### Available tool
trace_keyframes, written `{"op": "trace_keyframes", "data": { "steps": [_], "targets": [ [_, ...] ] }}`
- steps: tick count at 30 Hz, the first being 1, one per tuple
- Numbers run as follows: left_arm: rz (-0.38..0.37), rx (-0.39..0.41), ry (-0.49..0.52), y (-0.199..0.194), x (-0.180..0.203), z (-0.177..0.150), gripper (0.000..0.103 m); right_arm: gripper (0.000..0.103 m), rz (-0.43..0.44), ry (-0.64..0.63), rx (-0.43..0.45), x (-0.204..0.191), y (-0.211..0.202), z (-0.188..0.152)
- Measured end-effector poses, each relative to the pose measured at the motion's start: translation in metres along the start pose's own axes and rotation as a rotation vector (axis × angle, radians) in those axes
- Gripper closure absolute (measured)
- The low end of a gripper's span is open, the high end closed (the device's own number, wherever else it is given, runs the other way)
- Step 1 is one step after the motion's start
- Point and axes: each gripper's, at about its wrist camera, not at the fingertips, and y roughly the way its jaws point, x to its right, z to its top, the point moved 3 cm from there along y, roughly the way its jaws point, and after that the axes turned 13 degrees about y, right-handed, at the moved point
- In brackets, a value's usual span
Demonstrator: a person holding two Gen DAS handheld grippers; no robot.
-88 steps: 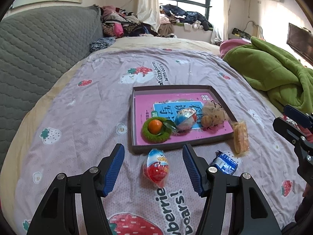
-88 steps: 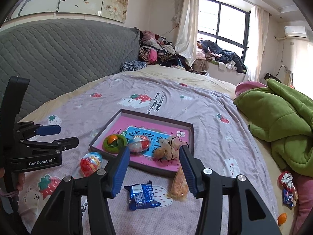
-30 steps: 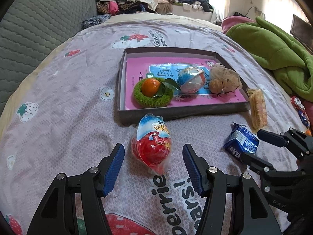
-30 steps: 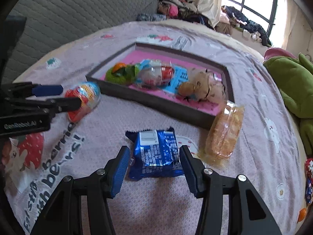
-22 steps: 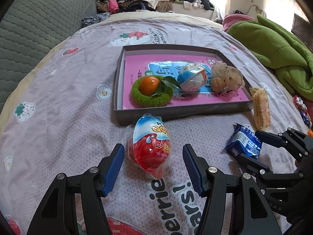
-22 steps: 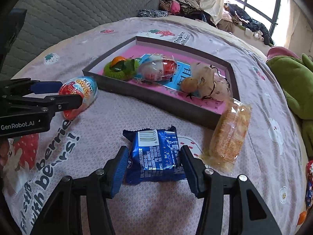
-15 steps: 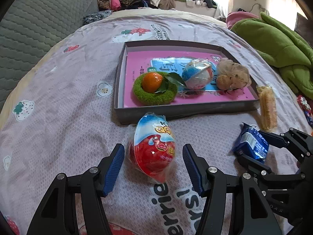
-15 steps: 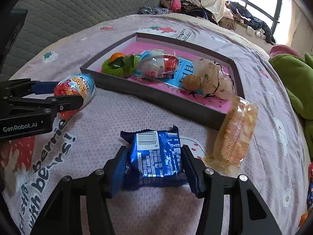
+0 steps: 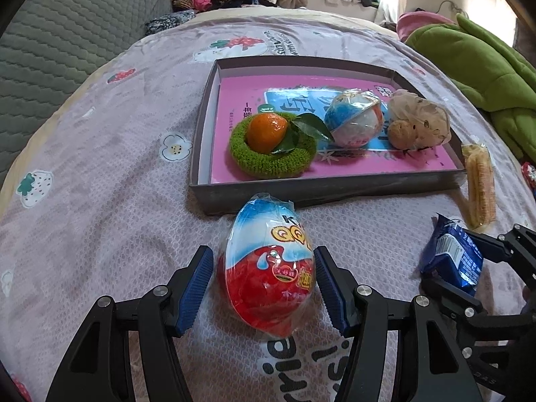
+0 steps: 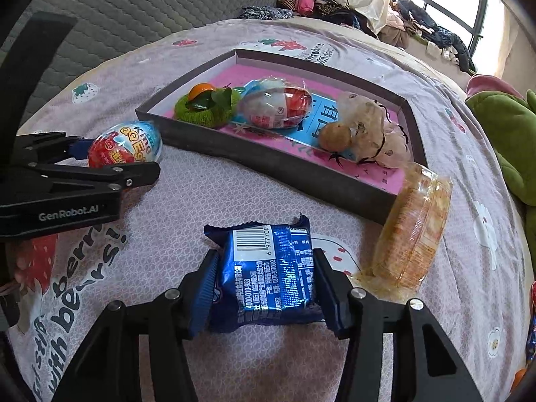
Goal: Organize objects
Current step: 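Close left gripper on the Kinder egg while right gripper closes on the blue packet, then lift and carry the Kinder egg with left gripper while right gripper carries the blue packet over the tray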
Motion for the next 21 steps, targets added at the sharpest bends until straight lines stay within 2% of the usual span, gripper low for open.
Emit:
{"op": "trace_keyframes", "data": {
  "steps": [3,4,21],
  "targets": [
    [-0.014,0.008,-0.008,0.002,0.0,0.001,0.044,0.05,-0.002,-0.01,0.001,-0.001,0.0,0.001],
    [-0.014,0.009,-0.008,0.003,0.0,0.001,0.05,0.05,-0.001,-0.011,0.002,-0.001,0.0,0.0],
    [-0.02,0.087,0.03,-0.027,0.009,0.013,0.05,0.05,0.014,0.012,0.028,-0.003,-0.009,0.006]
  ]
}}
